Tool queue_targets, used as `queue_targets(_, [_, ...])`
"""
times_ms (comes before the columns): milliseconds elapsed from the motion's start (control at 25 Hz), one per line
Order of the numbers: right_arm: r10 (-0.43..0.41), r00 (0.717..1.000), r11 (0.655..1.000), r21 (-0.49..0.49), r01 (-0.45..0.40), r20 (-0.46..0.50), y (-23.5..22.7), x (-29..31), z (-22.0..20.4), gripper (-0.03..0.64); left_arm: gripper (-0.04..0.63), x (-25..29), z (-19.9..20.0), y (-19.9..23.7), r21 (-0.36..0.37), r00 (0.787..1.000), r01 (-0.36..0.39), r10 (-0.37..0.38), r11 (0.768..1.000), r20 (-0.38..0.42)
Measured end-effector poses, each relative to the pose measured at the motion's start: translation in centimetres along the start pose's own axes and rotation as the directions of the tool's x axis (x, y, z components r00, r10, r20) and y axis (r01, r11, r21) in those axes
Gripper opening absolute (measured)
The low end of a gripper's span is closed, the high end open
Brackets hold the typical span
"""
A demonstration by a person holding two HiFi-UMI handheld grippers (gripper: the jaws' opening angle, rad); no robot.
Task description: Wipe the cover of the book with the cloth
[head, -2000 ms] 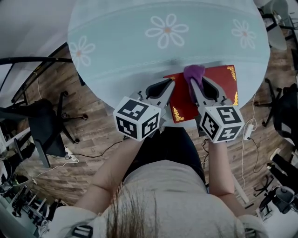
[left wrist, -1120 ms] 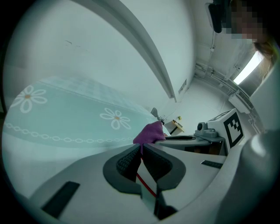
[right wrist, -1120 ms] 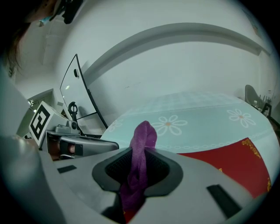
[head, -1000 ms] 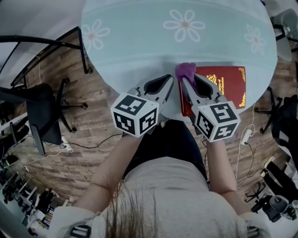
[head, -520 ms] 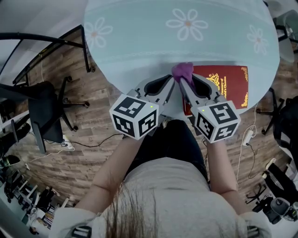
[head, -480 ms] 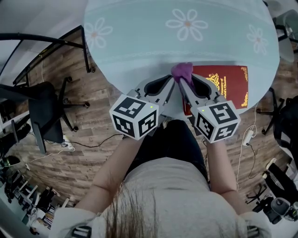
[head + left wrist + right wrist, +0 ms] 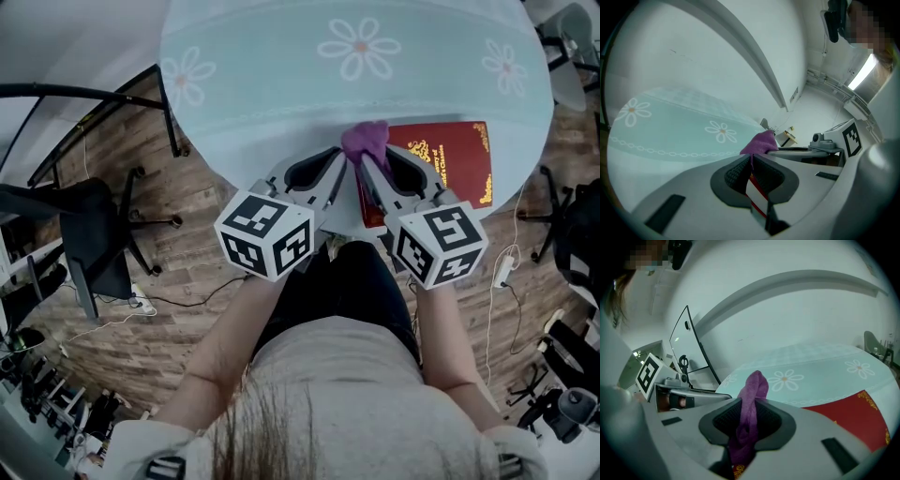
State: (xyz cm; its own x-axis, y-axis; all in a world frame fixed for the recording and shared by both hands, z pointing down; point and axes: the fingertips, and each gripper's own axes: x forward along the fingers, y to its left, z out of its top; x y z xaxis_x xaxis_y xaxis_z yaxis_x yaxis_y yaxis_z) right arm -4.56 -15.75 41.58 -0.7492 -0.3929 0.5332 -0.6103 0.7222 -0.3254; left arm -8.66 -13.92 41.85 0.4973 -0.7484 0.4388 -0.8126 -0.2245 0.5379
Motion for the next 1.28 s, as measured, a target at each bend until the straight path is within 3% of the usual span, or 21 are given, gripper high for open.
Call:
queue_targets(680, [-0.158,0.981,0.987,0.052,0.153,0.115,-4.9,-7.4,1.3,0.092,0.032,3.4,0.4,-6.1,0.091,0.993,0.117,-0.114,0.989,-0.040])
queue_targets(1280, [-0.329,0.931,0.941,0.138,0.310,0.156,-13.0,-14.6,0.4,0.092,0.032,9.9,-0.2,-14.2,0.176,0.959,0.271,-0.250,0.946,-0.130])
